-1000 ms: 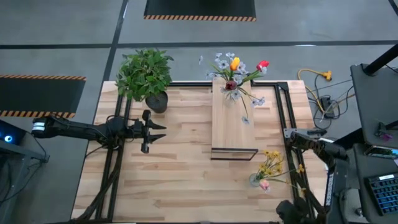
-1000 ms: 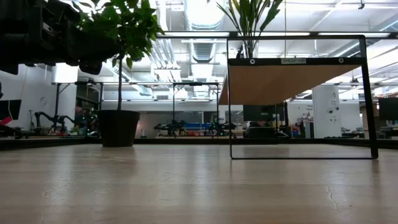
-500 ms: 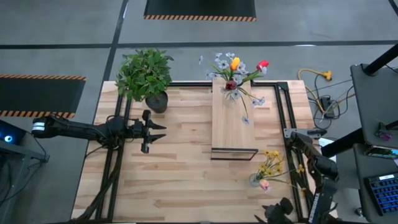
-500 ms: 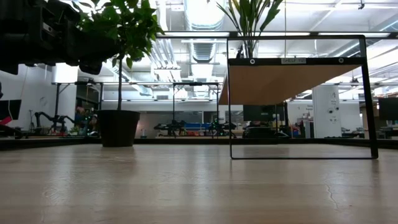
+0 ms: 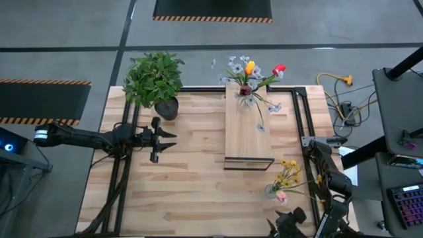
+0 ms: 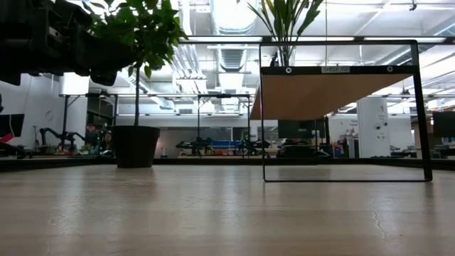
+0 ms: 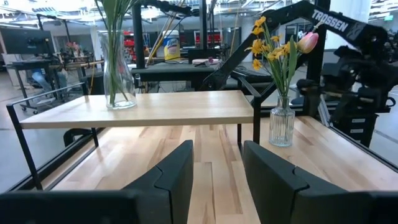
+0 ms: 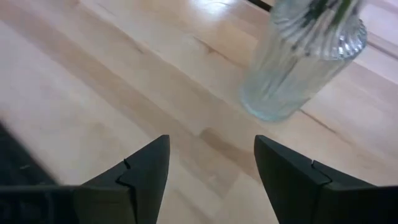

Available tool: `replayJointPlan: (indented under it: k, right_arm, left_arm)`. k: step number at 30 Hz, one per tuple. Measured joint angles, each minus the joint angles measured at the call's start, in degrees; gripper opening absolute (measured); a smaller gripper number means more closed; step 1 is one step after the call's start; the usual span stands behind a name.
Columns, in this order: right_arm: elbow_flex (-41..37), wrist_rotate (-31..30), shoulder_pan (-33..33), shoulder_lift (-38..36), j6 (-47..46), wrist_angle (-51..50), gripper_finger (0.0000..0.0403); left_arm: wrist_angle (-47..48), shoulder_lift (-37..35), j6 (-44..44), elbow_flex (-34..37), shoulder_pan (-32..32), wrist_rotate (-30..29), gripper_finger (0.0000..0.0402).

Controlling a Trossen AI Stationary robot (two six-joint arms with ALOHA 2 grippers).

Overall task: Pick and place flowers into a vace then onto a shelf
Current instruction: Put the transparent vase with tulip and flowers on the shelf

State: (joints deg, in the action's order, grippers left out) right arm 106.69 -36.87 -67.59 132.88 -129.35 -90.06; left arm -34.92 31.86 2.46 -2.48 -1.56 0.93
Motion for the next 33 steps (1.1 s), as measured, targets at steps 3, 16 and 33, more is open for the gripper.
replayJointPlan:
  k: [3,16,33]
  right_arm:
    - [-2.5,0.61,0.03,-0.17,-1.05,-0.01,0.0225]
    - [-9.19,-5.55,1.05,-3.2,-0.99,0.04,0.0225]
    - [-15.6,-6.79,1.75,-7.67,-1.8,0.04,0.0225]
  left_arm:
    - [0.0,0.0,0.0,0.0,-0.01,0.0,0.0123]
    - [0.02,0.0,0.0,0.0,0.0,0.0,0.0123]
    - [0.44,0.0,-0.02,0.0,-0.02,0.0,0.0123]
